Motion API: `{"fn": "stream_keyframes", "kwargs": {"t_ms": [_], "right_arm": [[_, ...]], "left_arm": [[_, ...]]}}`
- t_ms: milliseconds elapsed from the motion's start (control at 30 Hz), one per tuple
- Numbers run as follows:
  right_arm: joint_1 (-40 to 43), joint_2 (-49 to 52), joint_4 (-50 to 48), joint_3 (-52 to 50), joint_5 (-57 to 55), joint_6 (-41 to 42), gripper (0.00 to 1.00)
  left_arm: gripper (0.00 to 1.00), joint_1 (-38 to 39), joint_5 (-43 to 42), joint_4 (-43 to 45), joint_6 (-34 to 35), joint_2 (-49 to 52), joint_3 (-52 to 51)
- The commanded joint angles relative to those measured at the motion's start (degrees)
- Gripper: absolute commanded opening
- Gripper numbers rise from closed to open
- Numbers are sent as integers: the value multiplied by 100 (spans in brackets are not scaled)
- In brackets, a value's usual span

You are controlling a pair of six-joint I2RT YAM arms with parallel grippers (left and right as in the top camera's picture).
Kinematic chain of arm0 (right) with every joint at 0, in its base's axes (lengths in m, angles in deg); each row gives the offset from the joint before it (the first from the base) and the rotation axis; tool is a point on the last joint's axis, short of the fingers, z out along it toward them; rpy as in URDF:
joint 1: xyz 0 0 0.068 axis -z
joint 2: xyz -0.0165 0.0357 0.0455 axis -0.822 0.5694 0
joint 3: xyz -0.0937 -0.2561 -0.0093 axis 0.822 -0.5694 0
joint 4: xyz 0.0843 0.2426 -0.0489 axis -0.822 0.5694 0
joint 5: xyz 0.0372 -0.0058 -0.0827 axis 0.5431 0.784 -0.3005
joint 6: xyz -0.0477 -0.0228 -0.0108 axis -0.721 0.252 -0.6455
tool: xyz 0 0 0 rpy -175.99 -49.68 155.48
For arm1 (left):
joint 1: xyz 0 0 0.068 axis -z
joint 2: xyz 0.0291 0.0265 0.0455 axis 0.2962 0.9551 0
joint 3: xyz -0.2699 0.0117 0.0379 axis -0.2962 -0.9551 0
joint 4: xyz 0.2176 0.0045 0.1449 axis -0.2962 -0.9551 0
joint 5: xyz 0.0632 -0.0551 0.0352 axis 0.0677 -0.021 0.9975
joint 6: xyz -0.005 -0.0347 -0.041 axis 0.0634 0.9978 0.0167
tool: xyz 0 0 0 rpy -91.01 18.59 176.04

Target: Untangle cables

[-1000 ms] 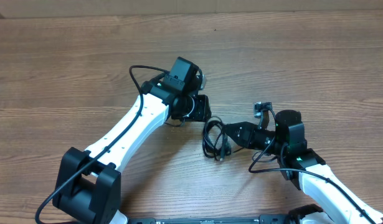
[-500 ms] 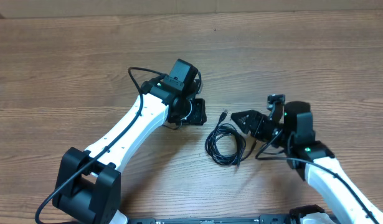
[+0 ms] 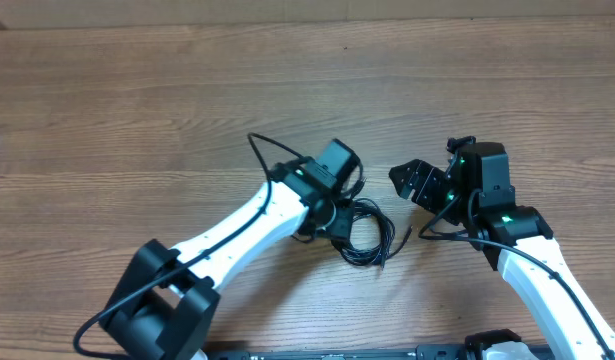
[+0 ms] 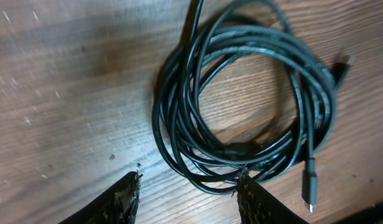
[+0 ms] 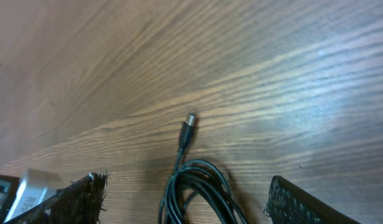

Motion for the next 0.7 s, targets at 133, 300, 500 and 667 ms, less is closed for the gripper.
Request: {"fn": "stream_keyframes", "kwargs": {"t_ms": [133, 300, 500, 667], "right_arm": [[20, -37, 278, 142, -149, -52, 83], [20, -37, 258, 142, -146, -50, 83], [15, -37, 546, 142, -81, -50, 83], [15, -33, 1032, 140, 356, -52, 82]], "left_arm": [[45, 101, 286, -44, 1434, 872, -57], [18, 101, 308, 9, 1412, 1156, -57], [4, -57, 1115, -85, 1318, 1091, 55], [4, -691, 1130, -378, 573, 730, 570]]}}
